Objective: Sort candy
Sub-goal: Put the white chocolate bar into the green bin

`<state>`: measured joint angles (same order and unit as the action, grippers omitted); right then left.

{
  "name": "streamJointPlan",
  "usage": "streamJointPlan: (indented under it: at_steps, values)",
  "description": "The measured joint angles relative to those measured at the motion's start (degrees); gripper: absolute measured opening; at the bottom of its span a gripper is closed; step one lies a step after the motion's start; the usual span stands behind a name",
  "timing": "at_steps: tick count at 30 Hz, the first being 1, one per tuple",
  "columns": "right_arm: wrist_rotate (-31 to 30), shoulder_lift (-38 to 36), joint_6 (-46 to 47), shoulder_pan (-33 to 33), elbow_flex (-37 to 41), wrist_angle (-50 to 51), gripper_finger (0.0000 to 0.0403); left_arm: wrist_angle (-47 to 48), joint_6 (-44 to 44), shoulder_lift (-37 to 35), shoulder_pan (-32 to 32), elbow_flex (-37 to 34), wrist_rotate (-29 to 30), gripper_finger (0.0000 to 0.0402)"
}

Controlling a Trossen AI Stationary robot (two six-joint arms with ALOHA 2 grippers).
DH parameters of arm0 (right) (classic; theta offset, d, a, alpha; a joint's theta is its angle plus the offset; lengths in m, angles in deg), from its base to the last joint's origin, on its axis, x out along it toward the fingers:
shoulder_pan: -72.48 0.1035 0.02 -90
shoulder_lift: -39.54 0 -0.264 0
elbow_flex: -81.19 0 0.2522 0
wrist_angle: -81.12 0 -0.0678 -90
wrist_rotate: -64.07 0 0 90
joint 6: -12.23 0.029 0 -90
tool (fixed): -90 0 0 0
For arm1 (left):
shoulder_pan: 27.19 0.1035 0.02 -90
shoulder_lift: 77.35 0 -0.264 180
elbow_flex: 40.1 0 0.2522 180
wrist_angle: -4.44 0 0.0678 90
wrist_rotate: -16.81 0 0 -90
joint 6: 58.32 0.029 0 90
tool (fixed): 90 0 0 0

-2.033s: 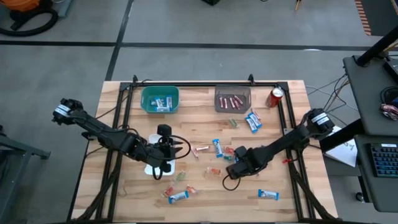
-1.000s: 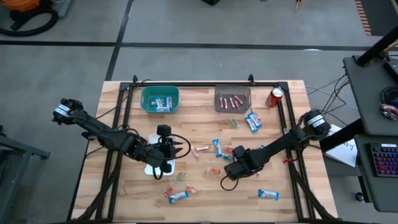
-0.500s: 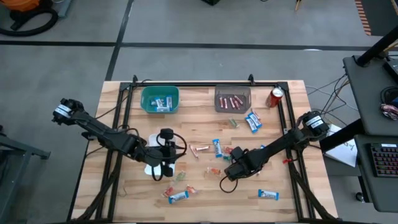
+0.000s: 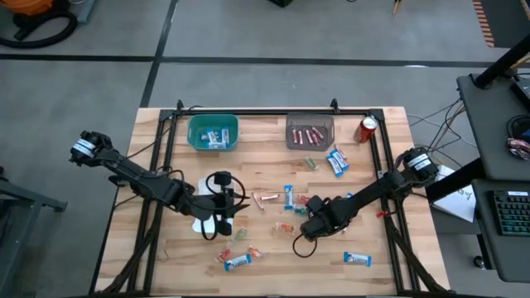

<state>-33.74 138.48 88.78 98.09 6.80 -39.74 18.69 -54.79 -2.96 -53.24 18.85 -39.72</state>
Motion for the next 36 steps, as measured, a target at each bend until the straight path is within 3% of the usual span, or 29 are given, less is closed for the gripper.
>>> streamJointPlan:
  at_steps: [8,18,22,26,31,36]
  values:
    - [0.28,-0.42,-1.73,0.0,0.0,-0.16,0.0029,-0.97,0.0,0.0,0.0,0.0,0.0,0.0078]
    - [-0.25,-3.43,-5.28,0.0,0.02,-0.34,0.0027,-2.09,-0.03,0.0,0.0,0.0,-0.27,0.0078]
    - [-1.74,-5.97,-7.5,0.04,0.02,-0.48,0.0027,-4.53,-0.35,0.71,0.06,0.0,-4.71,0.0077]
    - [-4.71,-8.45,-9.95,0.28,0.02,-1.0,0.0027,-9.24,0.24,3.01,0.2,0.0,-9.97,0.0077]
    - [-6.38,-10.71,-12.77,0.76,0.0,-1.28,0.0027,-11.82,0.66,6.1,0.61,0.0,-10.56,0.0078]
    - [-18.2,-12.52,-24.12,5.54,1.57,-7.78,0.0027,-14.03,0.69,7.95,0.67,-0.04,-11.8,0.0077]
